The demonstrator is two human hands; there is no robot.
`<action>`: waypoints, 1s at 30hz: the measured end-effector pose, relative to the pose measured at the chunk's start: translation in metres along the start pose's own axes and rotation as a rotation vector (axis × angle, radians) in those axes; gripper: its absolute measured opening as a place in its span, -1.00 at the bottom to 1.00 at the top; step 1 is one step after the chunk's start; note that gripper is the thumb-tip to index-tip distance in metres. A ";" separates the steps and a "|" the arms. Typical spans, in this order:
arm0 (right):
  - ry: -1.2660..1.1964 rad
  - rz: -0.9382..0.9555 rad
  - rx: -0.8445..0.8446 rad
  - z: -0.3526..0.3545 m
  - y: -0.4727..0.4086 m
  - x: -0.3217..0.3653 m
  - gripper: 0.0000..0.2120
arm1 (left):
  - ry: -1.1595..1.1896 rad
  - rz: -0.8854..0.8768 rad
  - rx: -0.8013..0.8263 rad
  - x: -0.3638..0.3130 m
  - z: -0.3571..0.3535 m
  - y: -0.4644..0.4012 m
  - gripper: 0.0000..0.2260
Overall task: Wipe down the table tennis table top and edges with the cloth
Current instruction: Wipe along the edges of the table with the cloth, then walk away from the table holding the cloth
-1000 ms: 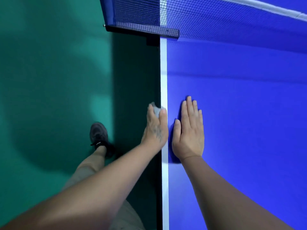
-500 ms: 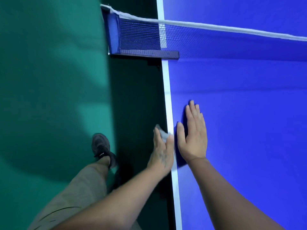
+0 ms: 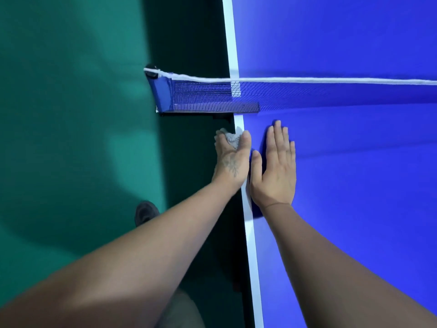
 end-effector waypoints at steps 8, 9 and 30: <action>0.000 0.005 -0.009 -0.001 0.000 -0.001 -0.39 | -0.017 -0.027 0.008 0.002 0.012 0.003 -0.32; -0.004 0.006 -0.008 0.000 0.000 -0.001 -0.39 | -0.033 -0.029 0.006 0.001 0.017 0.006 -0.39; -0.712 -0.216 0.301 0.069 0.014 0.056 -0.52 | -0.151 -0.288 -0.127 -0.044 0.127 0.153 -0.78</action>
Point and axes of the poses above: each hand's wrist, its own y-axis away from the middle knuckle, its own z-axis out of the back of the hand, x = y × z, the point moved 4 cm from there along -y, towards the middle knuckle, and after that the axes turned 6 degrees about -y, right-handed, at the moved point
